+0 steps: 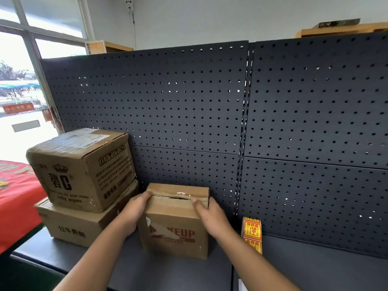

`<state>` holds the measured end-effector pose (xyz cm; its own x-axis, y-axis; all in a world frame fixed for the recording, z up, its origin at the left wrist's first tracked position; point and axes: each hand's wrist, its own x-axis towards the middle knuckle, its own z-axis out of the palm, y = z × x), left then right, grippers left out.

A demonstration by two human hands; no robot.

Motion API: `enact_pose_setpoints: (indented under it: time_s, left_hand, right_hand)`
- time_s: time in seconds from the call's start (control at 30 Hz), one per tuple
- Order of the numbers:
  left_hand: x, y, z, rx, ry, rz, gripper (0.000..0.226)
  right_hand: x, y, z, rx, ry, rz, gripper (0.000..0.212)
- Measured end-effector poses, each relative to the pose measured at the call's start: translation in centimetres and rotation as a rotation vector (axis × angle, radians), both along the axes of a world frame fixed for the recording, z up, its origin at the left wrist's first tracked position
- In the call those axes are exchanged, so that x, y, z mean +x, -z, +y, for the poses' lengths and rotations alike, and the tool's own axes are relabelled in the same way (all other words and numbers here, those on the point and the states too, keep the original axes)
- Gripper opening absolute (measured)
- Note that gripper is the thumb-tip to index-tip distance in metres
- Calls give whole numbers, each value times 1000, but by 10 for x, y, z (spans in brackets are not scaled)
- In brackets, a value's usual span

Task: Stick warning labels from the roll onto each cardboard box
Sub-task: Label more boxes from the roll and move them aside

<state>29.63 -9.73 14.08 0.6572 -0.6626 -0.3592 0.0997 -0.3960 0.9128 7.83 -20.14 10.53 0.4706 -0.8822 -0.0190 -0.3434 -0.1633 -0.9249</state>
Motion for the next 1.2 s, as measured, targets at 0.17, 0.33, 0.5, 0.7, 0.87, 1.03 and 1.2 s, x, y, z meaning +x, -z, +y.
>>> enact_pose_setpoints:
  time_s: [0.17,0.33,0.5,0.7,0.87,1.03,1.2]
  left_hand:
    - [-9,-5,2,-35,1,84,37]
    - [-13,-9,6,-55,-24,116,42]
    - [-25,-19,14,-62,-17,96,39]
    - [-43,-48,27,-141,-29,50,25]
    - [-66,-61,32,-168,26,30,31]
    - [-109,-62,23,-164,92,-45,33]
    - [-165,-63,9,-159,200,-89,37]
  right_hand:
    - [2,2,12,150,72,-205,42]
    - [4,-2,23,312,116,-396,26]
    - [-4,-18,27,347,83,-419,21]
    - [-18,-42,34,315,50,-477,19]
    - [-51,-65,37,263,39,-480,19]
    - [-106,-78,32,243,75,-463,20]
    - [-170,-81,26,246,135,-469,21]
